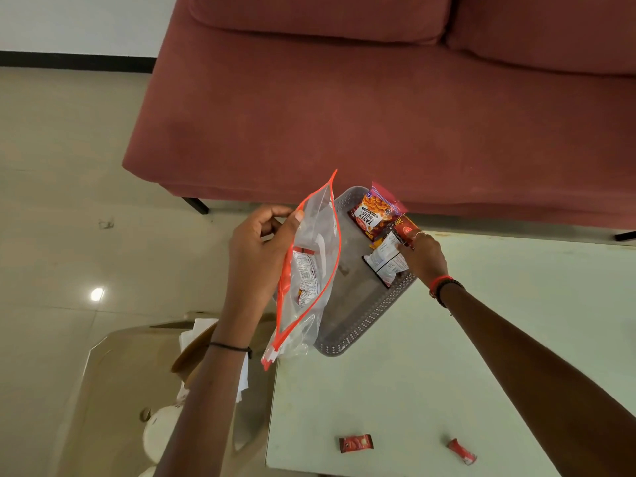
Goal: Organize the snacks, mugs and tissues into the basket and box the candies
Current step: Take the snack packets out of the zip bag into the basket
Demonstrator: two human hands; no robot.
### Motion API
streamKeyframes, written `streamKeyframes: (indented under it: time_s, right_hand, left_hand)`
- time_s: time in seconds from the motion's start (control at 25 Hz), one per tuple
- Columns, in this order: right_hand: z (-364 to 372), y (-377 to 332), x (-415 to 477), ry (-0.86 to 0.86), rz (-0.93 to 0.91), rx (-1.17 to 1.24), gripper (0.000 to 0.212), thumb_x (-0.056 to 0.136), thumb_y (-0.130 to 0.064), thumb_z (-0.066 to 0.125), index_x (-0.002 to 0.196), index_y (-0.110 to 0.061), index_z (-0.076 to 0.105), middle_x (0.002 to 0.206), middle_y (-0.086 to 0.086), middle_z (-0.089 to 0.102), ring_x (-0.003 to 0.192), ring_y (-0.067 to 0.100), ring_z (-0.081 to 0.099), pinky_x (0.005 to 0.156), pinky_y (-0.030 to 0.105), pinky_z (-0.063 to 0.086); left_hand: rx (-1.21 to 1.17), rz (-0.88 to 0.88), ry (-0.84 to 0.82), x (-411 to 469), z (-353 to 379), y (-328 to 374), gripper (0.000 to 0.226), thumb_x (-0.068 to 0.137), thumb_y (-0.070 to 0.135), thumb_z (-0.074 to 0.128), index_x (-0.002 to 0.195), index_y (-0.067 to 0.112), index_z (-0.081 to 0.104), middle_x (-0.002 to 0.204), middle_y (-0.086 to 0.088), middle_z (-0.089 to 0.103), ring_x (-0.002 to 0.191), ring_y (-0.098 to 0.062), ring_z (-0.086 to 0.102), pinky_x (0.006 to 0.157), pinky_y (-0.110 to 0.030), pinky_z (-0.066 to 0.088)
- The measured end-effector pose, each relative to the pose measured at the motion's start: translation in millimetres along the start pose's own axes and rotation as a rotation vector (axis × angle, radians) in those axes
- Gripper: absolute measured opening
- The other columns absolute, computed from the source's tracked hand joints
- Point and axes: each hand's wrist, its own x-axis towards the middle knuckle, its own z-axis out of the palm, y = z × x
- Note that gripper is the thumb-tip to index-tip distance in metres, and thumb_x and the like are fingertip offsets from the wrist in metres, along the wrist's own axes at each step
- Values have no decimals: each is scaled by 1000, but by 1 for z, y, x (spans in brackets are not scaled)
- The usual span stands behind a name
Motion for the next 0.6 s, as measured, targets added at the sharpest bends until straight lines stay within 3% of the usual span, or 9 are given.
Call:
streamKeyframes:
  time_s: [0.16,0.2,0.28,0.36,0.44,0.52,0.6]
  right_hand:
    - [-39,-47,-17,163,-69,322,23,88,-27,64,97,-5,63,99,11,69,85,16,62,83,32,53]
    - [-55,-63,-29,198,-129,402,20,86,-29,66,89,-10,62,90,7,69,76,9,60,78,23,54]
    - [-91,-92,-64,236,-309,517,16,83,-34,69,83,-20,61,80,-5,67,68,0,59,66,6,48]
    - [-123,-114,-108,190,-586,527,7,83,-30,69,84,-25,66,80,-15,66,73,0,62,70,6,48]
    - [-144,-126,-142,136,-947,366,7,82,-17,70,88,-16,72,85,-8,69,80,5,64,77,13,50]
    - [-153,-132,-162,19,-1305,41,19,77,2,69,95,-2,73,94,10,73,88,21,69,79,29,55]
    - [-149,-136,-169,-283,-1387,-403,35,79,11,61,112,-1,67,110,14,69,103,30,65,81,36,55]
  left_hand:
    - [-3,5,4,-6,3,2,10,87,27,64,78,29,64,69,16,64,62,7,59,56,-3,44]
    - [0,9,4,-9,4,3,8,87,26,64,79,26,65,69,16,64,62,7,59,57,-3,43]
    - [7,12,5,-15,7,6,7,88,27,64,81,24,66,68,15,63,61,4,57,57,-4,42]
    - [28,16,8,-23,9,10,7,88,28,63,81,25,65,70,13,63,61,0,57,57,-3,42]
    - [82,34,-5,-32,10,14,7,88,28,63,84,23,65,74,5,66,64,-4,58,58,0,41]
    - [119,66,-27,-42,11,19,11,89,27,62,89,18,68,77,-2,69,64,-4,59,60,0,41]
    - [162,91,-29,-53,13,25,15,89,27,62,92,15,70,78,-6,70,65,-6,60,61,0,40]
